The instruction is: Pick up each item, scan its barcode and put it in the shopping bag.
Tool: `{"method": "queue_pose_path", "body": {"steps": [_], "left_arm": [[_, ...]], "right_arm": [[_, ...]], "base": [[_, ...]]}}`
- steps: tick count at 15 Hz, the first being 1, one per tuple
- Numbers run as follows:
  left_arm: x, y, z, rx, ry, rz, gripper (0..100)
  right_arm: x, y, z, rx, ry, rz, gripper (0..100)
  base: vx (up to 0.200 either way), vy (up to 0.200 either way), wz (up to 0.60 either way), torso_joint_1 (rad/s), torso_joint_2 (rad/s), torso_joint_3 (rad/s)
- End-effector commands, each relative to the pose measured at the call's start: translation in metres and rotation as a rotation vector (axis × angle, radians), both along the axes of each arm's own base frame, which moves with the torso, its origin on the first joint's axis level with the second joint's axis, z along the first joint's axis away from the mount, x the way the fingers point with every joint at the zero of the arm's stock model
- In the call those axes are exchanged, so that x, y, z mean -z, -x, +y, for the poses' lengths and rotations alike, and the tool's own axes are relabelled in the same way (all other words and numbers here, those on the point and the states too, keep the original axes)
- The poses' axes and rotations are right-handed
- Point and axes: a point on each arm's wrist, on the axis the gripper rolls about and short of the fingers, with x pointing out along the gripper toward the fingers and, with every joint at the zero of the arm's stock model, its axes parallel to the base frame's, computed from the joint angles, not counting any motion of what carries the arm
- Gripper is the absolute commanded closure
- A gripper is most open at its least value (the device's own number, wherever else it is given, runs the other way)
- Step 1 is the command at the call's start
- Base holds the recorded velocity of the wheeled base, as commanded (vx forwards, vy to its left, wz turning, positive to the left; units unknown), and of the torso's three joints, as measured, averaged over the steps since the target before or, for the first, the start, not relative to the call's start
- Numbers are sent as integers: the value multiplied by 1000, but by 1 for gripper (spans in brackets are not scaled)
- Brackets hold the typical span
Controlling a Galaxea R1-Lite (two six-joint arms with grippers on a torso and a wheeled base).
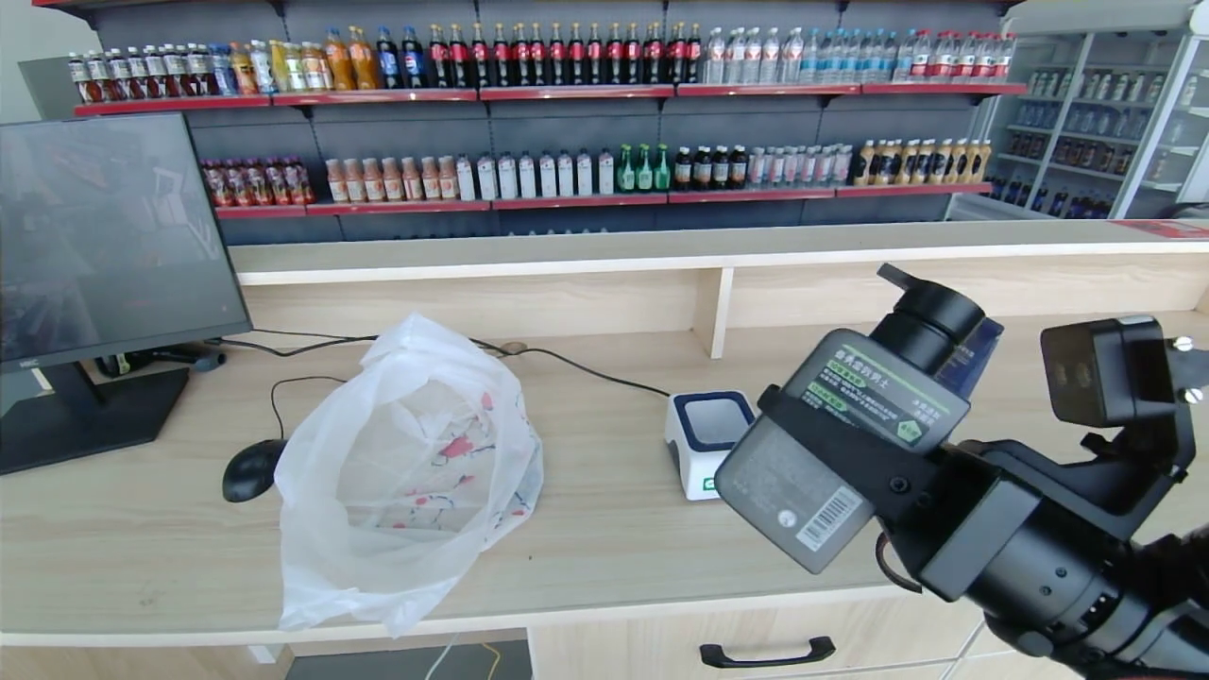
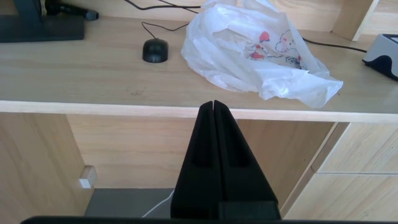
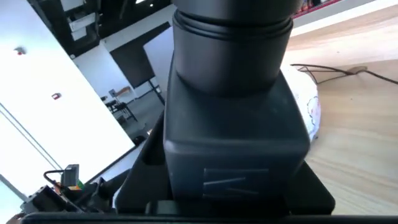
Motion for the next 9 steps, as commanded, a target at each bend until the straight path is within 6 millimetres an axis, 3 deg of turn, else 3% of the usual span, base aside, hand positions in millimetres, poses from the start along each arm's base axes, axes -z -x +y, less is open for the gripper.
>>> {"method": "queue_pose_path", "body": {"steps": [1,5,9], "left_arm": [[0,0,0,0,0,0,100],[0,0,0,0,0,0,100],[0,0,0,0,0,0,100]], "right_arm": [[-10,-4,20,-78,-47,-11,100],[-26,-21,49,-136,-118,-39,100],[-36,-21,51,-194,-165,-31,100]], "base": [[0,0,0,0,0,0],[0,0,0,0,0,0],[0,0,0,0,0,0]]}}
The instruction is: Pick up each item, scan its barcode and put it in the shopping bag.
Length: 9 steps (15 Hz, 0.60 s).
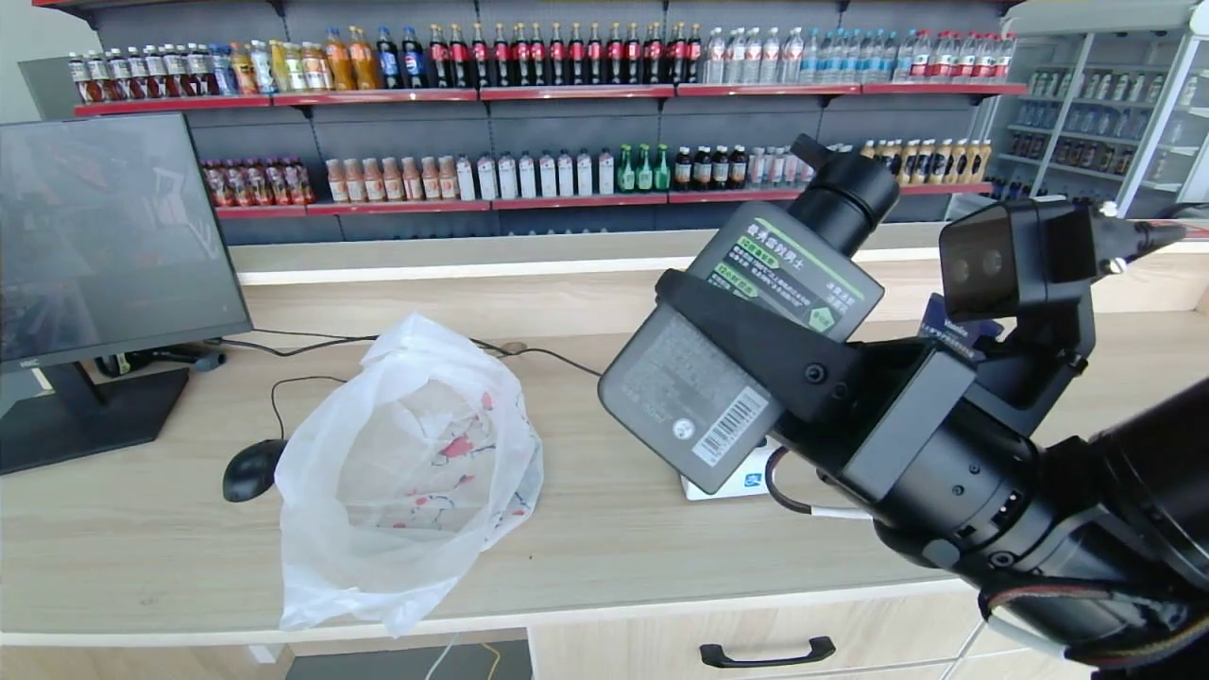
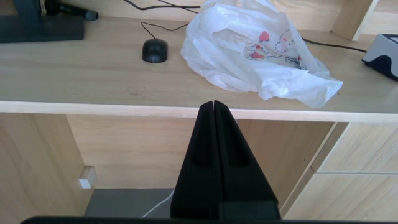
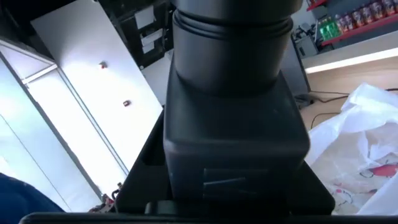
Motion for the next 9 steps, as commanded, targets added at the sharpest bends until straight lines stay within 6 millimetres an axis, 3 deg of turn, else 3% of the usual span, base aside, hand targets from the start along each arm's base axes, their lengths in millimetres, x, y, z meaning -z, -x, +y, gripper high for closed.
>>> {"method": "queue_pose_path", "body": {"steps": [1,9], "left_arm": [[0,0,0,0,0,-1,100],[0,0,0,0,0,1,100]], "right_arm": [[-4,1,-1,-7,-18,-1,100],[-24,17,-9,-61,-95,-8,100]], "base": [[0,0,0,0,0,0],[0,0,0,0,0,0]]}}
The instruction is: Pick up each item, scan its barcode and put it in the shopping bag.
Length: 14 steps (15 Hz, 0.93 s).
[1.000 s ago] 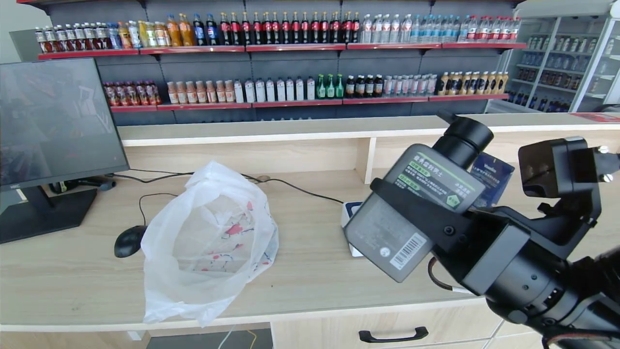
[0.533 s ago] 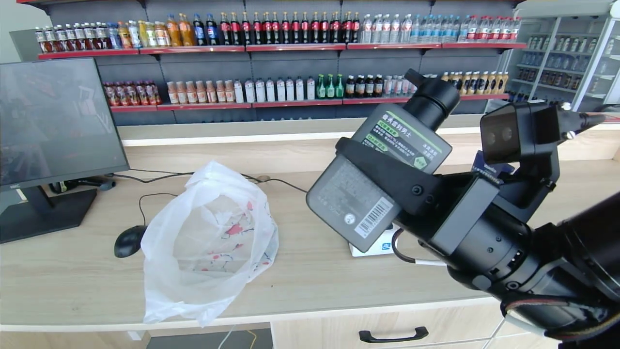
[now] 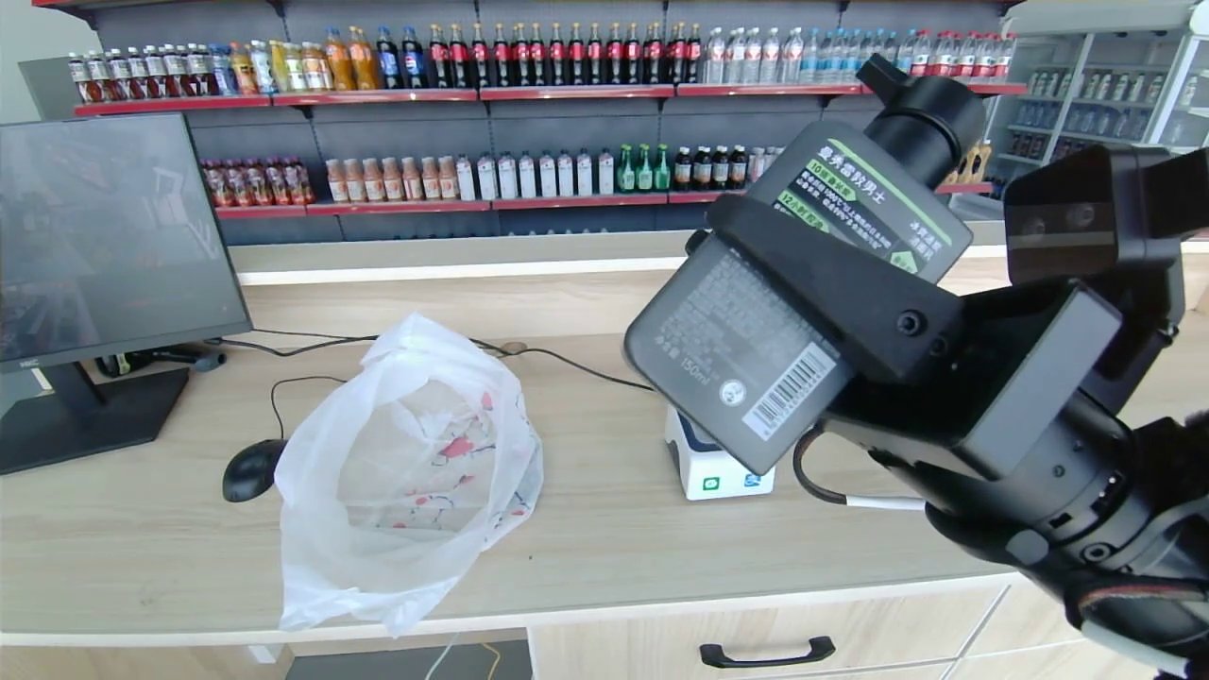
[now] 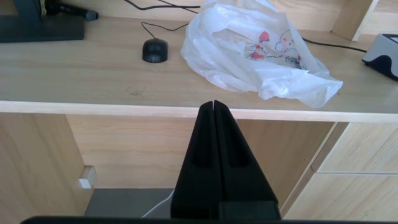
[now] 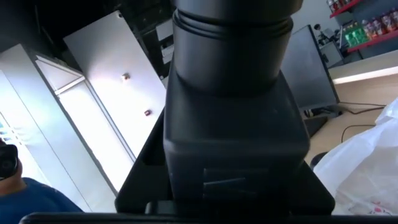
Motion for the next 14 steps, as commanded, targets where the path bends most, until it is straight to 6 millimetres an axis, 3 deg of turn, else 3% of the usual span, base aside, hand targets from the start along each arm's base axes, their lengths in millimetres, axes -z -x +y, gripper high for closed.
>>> {"method": "queue_pose_path", "body": {"steps": [1,14], "left_arm": [[0,0,0,-1,1,1,100],[0,0,0,-1,1,-1,100]], "right_arm": [[-4,6,-1,-16,-12,-10,100],[-2,21,-16,-26,-4,-9,100]], "base": [[0,0,0,0,0,0],[0,0,0,0,0,0]]}}
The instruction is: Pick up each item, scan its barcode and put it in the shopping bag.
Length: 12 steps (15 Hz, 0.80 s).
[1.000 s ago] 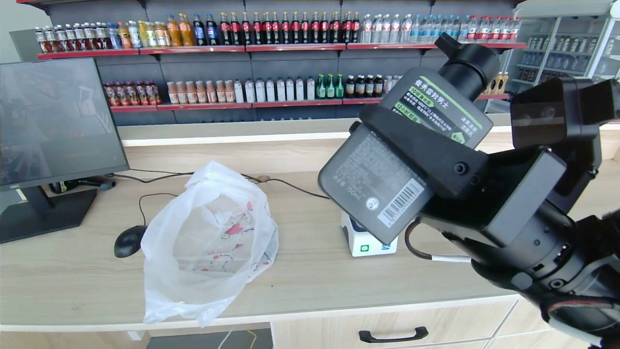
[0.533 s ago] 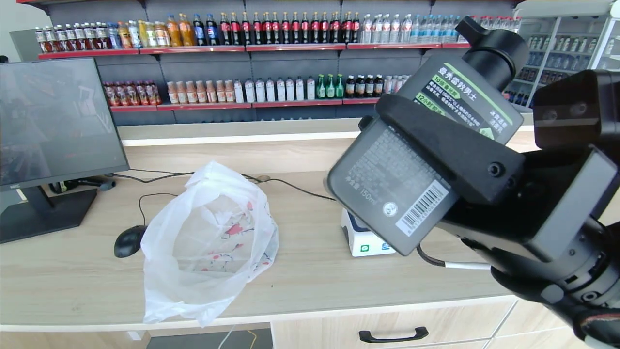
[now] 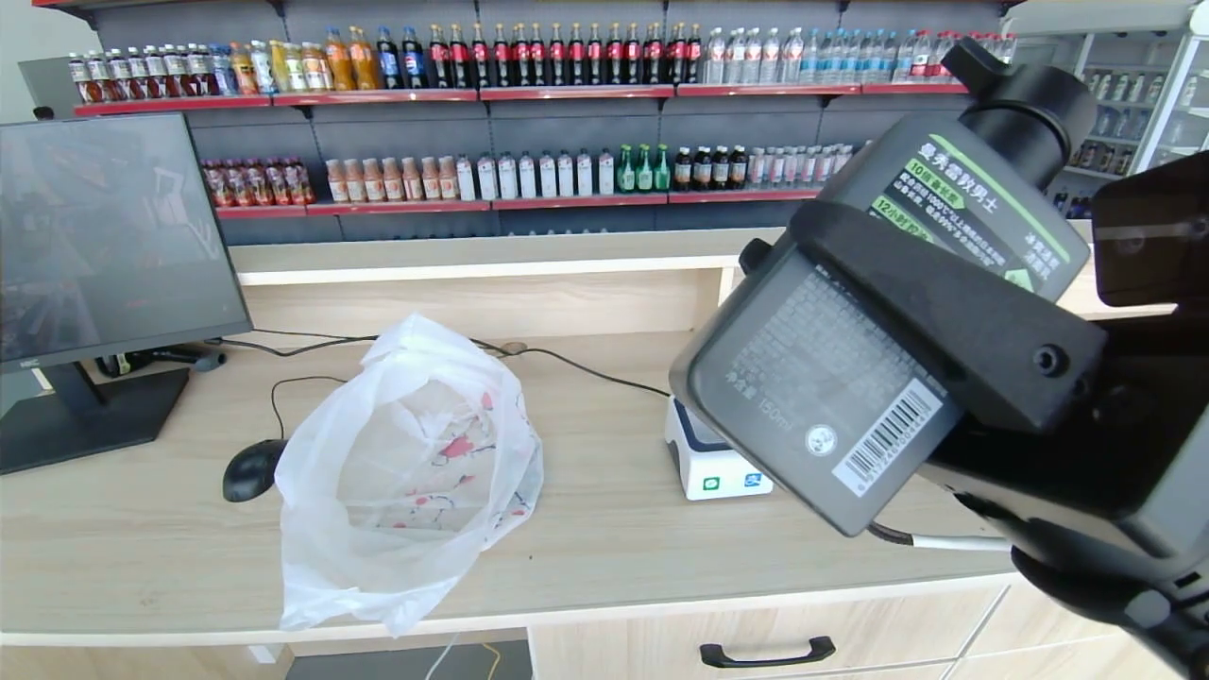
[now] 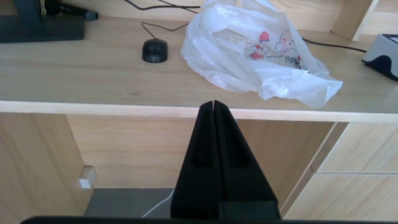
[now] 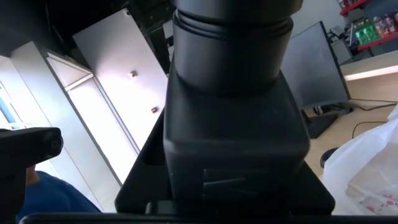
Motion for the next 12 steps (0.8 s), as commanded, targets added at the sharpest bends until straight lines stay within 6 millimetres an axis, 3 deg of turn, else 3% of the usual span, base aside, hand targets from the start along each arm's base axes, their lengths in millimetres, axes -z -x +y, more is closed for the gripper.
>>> {"method": "queue_pose_path", "body": {"steps": [1,9,12], "left_arm": [[0,0,0,0,0,0,100],[0,0,0,-1,0,-1,100],[0,0,0,0,0,0,100]], "right_arm": [[0,2,0,-5,-1,-1,100],[13,5,-3,-7,41,29,100],[32,7,-8,27,127,28,100]], "base": [[0,0,0,0,0,0],[0,0,0,0,0,0],[0,0,0,0,0,0]]}}
